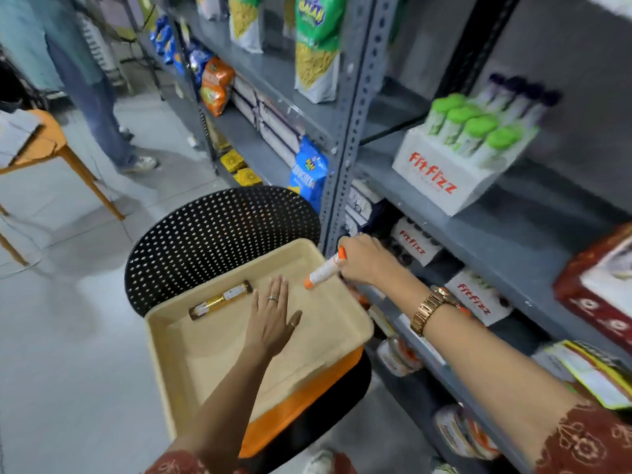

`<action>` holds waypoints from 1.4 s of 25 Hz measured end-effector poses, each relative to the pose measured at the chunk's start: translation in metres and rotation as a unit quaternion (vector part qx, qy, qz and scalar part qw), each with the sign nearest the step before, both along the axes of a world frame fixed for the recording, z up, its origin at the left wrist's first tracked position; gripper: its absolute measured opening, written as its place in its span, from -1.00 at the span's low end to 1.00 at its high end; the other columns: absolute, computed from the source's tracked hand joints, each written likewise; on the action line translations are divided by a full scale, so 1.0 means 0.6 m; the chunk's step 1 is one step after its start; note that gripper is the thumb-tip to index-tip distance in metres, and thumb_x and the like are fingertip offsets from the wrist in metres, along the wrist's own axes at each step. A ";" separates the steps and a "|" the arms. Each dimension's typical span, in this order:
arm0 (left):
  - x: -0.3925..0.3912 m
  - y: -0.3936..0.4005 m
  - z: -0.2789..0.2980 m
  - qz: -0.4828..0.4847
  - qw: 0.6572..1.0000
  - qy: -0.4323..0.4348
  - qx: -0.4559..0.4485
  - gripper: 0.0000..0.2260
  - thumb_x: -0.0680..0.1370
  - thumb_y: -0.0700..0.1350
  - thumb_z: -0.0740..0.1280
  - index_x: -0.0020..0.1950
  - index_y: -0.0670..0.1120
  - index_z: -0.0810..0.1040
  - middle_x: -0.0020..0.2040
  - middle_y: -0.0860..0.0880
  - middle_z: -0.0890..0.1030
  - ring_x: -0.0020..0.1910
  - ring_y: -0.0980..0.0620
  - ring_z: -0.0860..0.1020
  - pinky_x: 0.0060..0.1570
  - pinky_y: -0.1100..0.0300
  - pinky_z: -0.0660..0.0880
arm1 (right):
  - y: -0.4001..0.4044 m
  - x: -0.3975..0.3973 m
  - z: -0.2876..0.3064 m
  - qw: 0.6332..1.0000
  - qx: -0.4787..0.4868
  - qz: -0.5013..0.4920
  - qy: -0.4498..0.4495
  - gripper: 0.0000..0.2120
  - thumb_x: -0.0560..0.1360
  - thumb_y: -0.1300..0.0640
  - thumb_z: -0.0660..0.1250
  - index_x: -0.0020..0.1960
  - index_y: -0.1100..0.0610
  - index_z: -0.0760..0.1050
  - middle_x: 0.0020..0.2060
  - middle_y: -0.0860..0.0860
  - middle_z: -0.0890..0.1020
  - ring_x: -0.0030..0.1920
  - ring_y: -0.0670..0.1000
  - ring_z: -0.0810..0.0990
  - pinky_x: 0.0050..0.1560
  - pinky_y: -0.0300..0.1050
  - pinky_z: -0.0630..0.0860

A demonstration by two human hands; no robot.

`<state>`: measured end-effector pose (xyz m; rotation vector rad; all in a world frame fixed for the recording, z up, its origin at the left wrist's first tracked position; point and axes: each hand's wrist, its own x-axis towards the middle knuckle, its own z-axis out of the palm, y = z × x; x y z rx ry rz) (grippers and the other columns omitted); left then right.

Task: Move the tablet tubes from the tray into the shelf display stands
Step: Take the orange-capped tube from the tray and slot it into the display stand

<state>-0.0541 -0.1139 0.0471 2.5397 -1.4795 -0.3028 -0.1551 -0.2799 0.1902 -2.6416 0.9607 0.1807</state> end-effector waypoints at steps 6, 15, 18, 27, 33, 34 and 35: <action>-0.108 -0.127 0.122 -0.138 0.982 -0.016 -0.129 -0.45 0.59 -0.05 0.19 0.48 -0.19 0.04 0.51 -0.15 0.10 0.49 -0.16 0.09 0.44 -0.13 0.04 | -0.051 -0.179 0.145 0.994 -0.044 -0.086 -0.052 -0.86 0.37 0.24 0.24 -0.07 0.16 0.48 -0.01 0.20 0.56 0.00 0.25 0.53 -0.17 -0.06 0.41; -0.308 -0.267 0.245 -0.292 0.936 -0.100 -0.169 -0.57 0.48 -0.07 0.06 0.20 -0.26 0.53 0.16 -0.21 0.61 0.15 -0.21 0.56 0.01 -0.15 0.56 | -0.050 -0.428 0.302 0.960 -0.115 -0.204 -0.157 -0.76 0.36 0.28 0.29 0.00 0.09 0.57 -0.05 0.07 0.65 -0.10 0.08 0.57 -0.14 -0.12 0.48; -0.354 -0.306 0.244 -0.330 0.923 -0.079 -0.181 -0.61 0.55 -0.10 0.14 0.32 -0.27 0.39 0.31 -0.25 0.47 0.30 -0.27 0.43 0.22 -0.17 0.42 | -0.038 -0.485 0.331 0.947 -0.094 -0.244 -0.187 -0.75 0.35 0.28 0.27 -0.04 0.05 0.58 -0.09 0.01 0.62 -0.20 0.05 0.61 -0.22 -0.06 0.60; -0.430 -0.379 0.191 -0.340 0.935 -0.041 -0.095 -0.45 0.62 0.11 -0.02 0.50 -0.16 -0.06 0.55 -0.10 0.02 0.51 -0.03 -0.03 0.47 -0.03 -0.12 | -0.029 -0.567 0.356 0.934 -0.073 -0.315 -0.153 -0.77 0.41 0.29 0.24 -0.01 0.09 0.58 -0.07 0.02 0.56 -0.17 0.00 0.54 -0.33 -0.21 0.42; -0.435 -0.397 0.167 -0.335 0.935 -0.061 -0.102 -0.44 0.59 0.20 -0.12 0.51 -0.07 -0.01 0.54 -0.03 0.06 0.52 -0.04 -0.02 0.47 -0.02 -0.13 | -0.046 -0.598 0.374 0.942 -0.033 -0.323 -0.082 -0.69 0.41 0.38 0.16 0.02 0.11 0.54 -0.05 -0.02 0.52 -0.10 0.15 0.62 -0.38 -0.16 0.51; -0.435 -0.396 0.165 -0.337 0.933 -0.064 -0.109 -0.42 0.58 0.23 -0.16 0.50 -0.06 0.00 0.54 -0.03 0.06 0.52 -0.03 -0.02 0.48 -0.01 -0.12 | -0.049 -0.600 0.376 0.943 -0.023 -0.324 -0.073 -0.69 0.40 0.38 0.15 0.00 0.11 0.54 -0.03 0.00 0.54 -0.13 0.14 0.62 -0.44 -0.20 0.50; -0.435 -0.395 0.164 -0.337 0.932 -0.062 -0.115 -0.37 0.54 0.27 -0.24 0.50 -0.06 0.00 0.54 -0.03 0.07 0.52 -0.03 -0.02 0.48 0.00 -0.12 | -0.052 -0.600 0.377 0.943 -0.016 -0.324 -0.069 -0.70 0.40 0.38 0.15 -0.02 0.12 0.54 0.01 0.02 0.57 -0.17 0.10 0.62 -0.48 -0.23 0.48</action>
